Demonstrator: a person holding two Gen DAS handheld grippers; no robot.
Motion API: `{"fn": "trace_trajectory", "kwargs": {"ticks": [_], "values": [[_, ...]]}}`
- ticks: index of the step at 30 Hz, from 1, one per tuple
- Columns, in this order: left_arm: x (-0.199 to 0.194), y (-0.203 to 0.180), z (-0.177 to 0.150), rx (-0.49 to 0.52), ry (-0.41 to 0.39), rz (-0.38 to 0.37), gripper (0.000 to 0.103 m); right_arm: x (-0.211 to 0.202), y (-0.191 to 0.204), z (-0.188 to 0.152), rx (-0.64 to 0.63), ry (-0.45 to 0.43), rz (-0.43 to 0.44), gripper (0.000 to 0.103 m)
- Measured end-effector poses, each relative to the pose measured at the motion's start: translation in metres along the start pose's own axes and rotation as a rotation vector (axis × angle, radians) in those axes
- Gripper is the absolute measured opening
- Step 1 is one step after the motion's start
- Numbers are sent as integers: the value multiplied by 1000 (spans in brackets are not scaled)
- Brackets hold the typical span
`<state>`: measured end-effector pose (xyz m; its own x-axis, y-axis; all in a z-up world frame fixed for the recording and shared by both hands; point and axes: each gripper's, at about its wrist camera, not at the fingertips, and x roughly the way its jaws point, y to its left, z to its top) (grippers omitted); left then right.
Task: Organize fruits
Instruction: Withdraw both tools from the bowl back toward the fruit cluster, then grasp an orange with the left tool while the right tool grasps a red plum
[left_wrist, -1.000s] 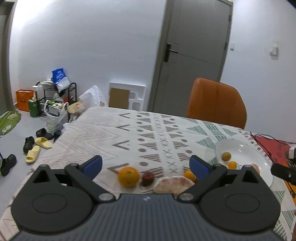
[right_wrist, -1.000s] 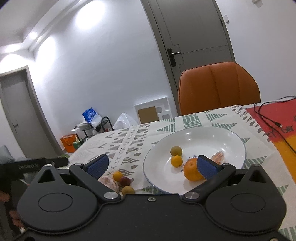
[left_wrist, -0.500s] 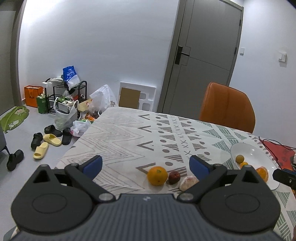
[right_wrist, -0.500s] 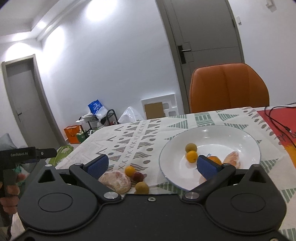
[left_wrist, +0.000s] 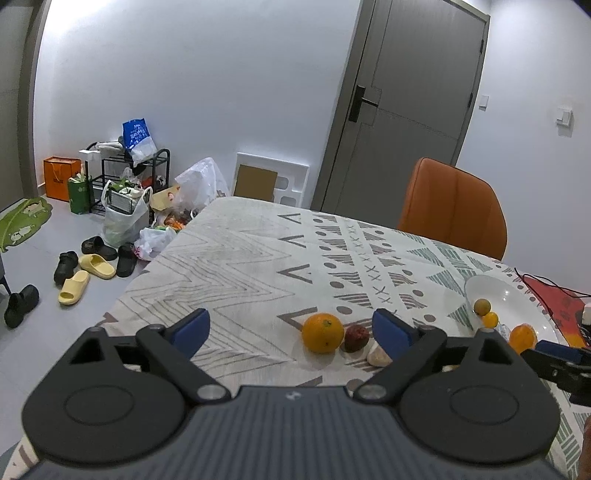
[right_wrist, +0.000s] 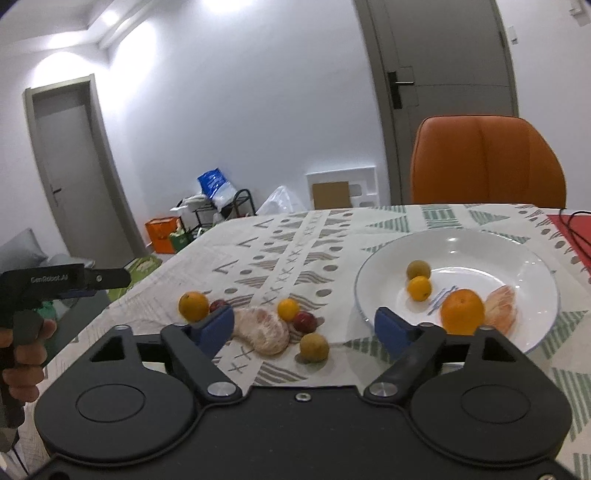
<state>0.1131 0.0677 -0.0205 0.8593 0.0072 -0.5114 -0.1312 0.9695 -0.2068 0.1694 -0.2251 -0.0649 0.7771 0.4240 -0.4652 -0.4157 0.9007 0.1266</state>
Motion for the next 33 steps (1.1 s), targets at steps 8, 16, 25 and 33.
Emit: {"fn": "trace_trajectory", "kwargs": {"ticks": [8,16,25,33], "values": [[19,0,-6,-9,34,-32,79,19,5,-1,-10,48,9,62],[45,-7,-11,-4,75,-56,71,42,8,-2,-33,94,16,47],[67,-11,-11,-1,106,-63,66,68,6,3,-48,133,7,38],[83,-13,-12,1,130,-65,56,86,6,5,-65,163,5,34]]}}
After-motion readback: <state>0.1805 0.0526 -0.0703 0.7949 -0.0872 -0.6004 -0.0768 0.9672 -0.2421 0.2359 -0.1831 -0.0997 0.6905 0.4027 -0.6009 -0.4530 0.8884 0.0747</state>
